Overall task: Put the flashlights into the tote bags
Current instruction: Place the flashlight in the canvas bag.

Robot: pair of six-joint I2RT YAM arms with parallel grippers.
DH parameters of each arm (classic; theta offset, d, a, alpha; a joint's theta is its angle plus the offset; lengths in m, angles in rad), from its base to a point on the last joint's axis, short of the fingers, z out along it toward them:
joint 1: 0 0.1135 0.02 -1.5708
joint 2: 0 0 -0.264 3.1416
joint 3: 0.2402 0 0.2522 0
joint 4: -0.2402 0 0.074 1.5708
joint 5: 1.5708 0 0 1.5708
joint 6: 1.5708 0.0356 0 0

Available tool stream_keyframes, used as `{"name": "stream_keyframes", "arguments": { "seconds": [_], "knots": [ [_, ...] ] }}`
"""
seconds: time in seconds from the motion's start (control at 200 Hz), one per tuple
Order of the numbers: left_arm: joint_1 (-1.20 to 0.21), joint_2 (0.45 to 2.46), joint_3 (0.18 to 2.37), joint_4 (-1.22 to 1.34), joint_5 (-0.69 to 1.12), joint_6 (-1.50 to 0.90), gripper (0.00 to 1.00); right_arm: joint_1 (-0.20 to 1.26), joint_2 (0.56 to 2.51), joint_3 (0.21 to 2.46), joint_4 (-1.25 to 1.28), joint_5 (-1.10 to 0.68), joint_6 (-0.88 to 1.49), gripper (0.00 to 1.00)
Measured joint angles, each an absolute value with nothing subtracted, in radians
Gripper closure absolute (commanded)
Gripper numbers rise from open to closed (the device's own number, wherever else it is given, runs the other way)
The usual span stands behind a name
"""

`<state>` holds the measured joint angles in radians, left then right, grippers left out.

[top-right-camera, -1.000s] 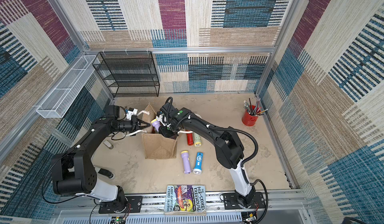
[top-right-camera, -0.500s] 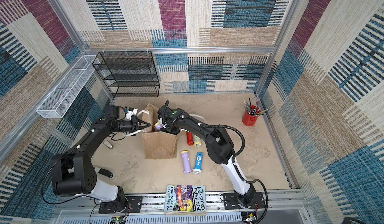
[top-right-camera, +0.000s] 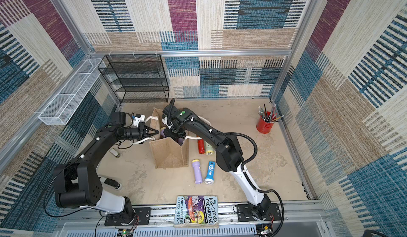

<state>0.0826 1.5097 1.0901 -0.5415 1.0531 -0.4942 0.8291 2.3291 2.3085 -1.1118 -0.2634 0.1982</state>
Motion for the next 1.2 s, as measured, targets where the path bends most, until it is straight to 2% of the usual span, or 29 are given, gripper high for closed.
{"name": "stream_keyframes", "arguments": {
  "seconds": [0.331, 0.766, 0.901, 1.202],
  "knots": [
    [0.083, 1.510, 1.090, -0.542, 1.052, -0.494, 0.96, 0.829, 2.241, 2.364, -1.061, -0.368, 0.221, 0.44],
    [0.083, 1.502, 1.090, -0.542, 1.049, -0.495, 0.96, 0.829, 2.035, 2.313, -0.962, -0.297, 0.224, 0.43],
    [0.083, 1.497, 1.090, -0.542, 1.049, -0.497, 0.96, 0.827, 1.926, 2.196, -0.926, -0.228, 0.224, 0.42],
    [0.083, 1.498, 1.090, -0.542, 1.045, -0.498, 0.96, 0.767, 1.543, 1.703, -0.764, -0.157, 0.307, 0.41]
  ]
}}
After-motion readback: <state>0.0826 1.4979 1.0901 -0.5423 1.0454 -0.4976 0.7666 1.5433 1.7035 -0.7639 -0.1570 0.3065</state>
